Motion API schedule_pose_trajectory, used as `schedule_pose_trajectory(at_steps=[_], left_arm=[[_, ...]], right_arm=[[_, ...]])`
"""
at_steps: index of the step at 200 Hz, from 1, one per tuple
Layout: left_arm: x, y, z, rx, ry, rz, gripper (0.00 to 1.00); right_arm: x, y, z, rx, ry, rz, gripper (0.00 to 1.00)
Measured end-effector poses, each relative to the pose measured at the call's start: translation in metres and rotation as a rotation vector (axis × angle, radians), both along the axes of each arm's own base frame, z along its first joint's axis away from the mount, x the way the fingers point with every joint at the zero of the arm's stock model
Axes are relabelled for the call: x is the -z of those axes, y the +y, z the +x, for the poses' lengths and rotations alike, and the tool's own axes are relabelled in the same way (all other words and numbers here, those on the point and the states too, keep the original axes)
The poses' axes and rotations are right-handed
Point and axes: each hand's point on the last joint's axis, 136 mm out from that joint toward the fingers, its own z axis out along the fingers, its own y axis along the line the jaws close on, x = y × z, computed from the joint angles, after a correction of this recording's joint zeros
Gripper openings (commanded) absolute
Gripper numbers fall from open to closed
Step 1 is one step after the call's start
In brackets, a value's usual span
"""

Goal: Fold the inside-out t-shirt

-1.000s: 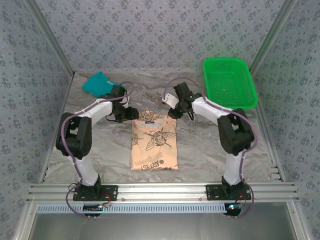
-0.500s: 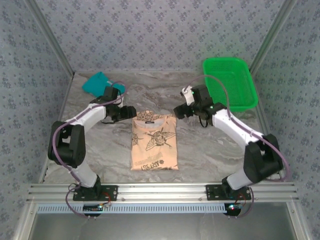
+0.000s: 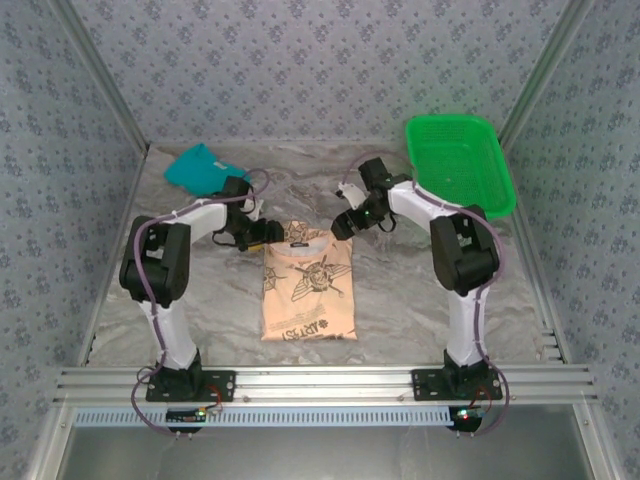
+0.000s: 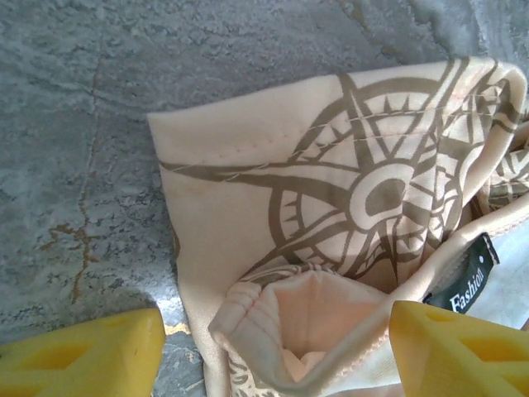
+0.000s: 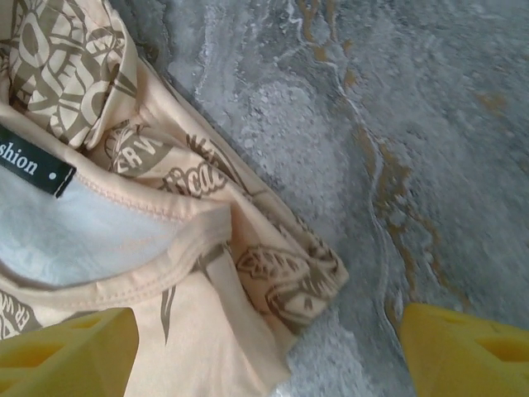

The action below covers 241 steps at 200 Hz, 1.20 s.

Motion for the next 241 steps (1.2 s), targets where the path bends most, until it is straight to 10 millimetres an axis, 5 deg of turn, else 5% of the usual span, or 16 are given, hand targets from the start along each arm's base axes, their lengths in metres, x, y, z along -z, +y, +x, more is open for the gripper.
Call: schedule_pose_trajectory(at_steps=[38,73,120,165,182,219,236,241], left_arm=[[0.004,0.000,0.003,-0.001,0.084,0.026,0.67],[0.009,0.004,0.002,0.010,0.115,0.061,0.45],[0.012,-0.010,0.010,0.101,0.015,0.024,0.00],[0.005,-0.042,0.013,0.215,-0.098,-0.065,0.00],[0.001,-0.044,0.016,0.223,-0.113,-0.073,0.40],[-0.013,-0.026,0.039,0.170,-0.153,-0.052,0.55],[-0.014,-0.008,0.035,0.164,-0.200,-0.036,0.72],[-0.015,-0.002,0.031,0.164,-0.222,-0.029,0.92]], right_arm=[[0.021,0.015,0.002,-0.064,0.068,-0.004,0.46],[0.026,0.016,-0.011,-0.108,0.120,0.002,0.17],[0.024,0.011,-0.017,-0.134,0.150,0.030,0.02],[0.005,0.008,-0.027,-0.162,0.088,0.064,0.00],[-0.011,0.011,-0.027,-0.170,0.047,0.080,0.00],[-0.021,0.010,-0.021,-0.171,0.005,0.077,0.00],[-0.016,0.006,-0.020,-0.171,0.001,0.050,0.00],[-0.015,0.006,-0.020,-0.171,0.000,0.043,0.00]])
